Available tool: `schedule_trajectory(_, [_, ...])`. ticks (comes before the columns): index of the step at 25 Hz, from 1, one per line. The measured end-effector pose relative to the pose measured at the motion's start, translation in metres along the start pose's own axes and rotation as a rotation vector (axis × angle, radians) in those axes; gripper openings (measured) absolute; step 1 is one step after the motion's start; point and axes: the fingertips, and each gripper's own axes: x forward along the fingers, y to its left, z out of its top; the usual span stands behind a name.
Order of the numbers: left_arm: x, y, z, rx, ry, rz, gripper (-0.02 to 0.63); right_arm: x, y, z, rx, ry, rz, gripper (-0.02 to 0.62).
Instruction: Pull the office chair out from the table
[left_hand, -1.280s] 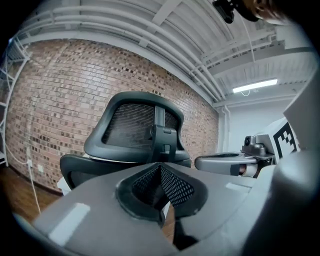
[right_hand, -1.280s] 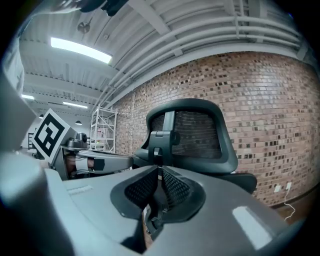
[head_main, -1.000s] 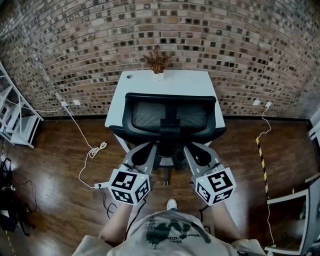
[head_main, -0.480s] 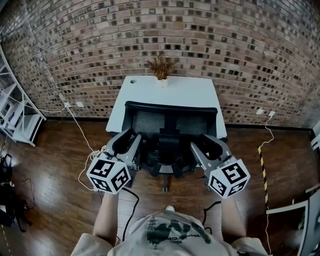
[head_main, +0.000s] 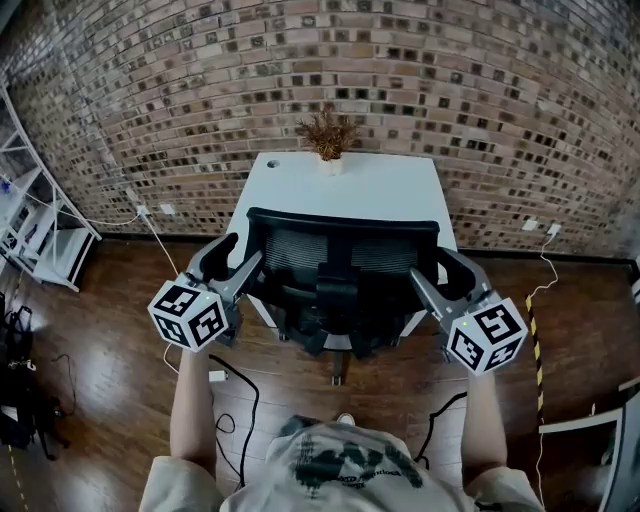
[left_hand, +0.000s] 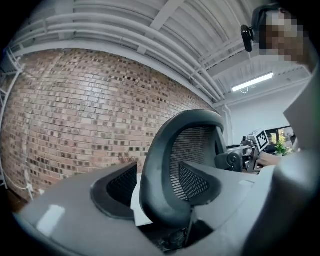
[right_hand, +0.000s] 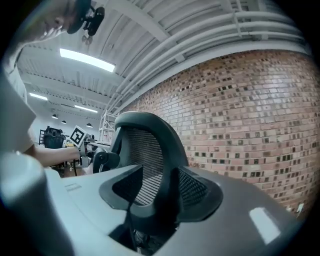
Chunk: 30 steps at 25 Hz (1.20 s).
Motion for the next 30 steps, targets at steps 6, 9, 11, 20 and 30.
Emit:
schedule_trajectory(6, [0.02, 0.006, -0.009, -0.025, 0.022, -0.114, 0.318, 0.003, -0.007, 0.0, 0.052, -0.001, 0.082, 0.229])
schedule_trajectory(9, [0.025, 0.008, -0.008, -0.034, 0.02, -0.145, 0.327, -0.002, -0.017, 0.004, 0.085, -0.012, 0.08, 0.253])
schedule_trajectory(11, [0.03, 0.006, -0.005, -0.037, 0.019, -0.18, 0.327, 0.002, -0.024, 0.003, 0.079, 0.011, 0.084, 0.253])
schedule_trajectory(20, [0.044, -0.005, -0.001, -0.034, 0.06, -0.286, 0.325, 0.04, -0.017, -0.009, 0.112, 0.092, 0.249, 0.253])
schedule_trajectory(30, [0.046, -0.01, -0.004, -0.038, 0.065, -0.314, 0.265, 0.054, -0.011, -0.018, 0.172, 0.089, 0.29, 0.244])
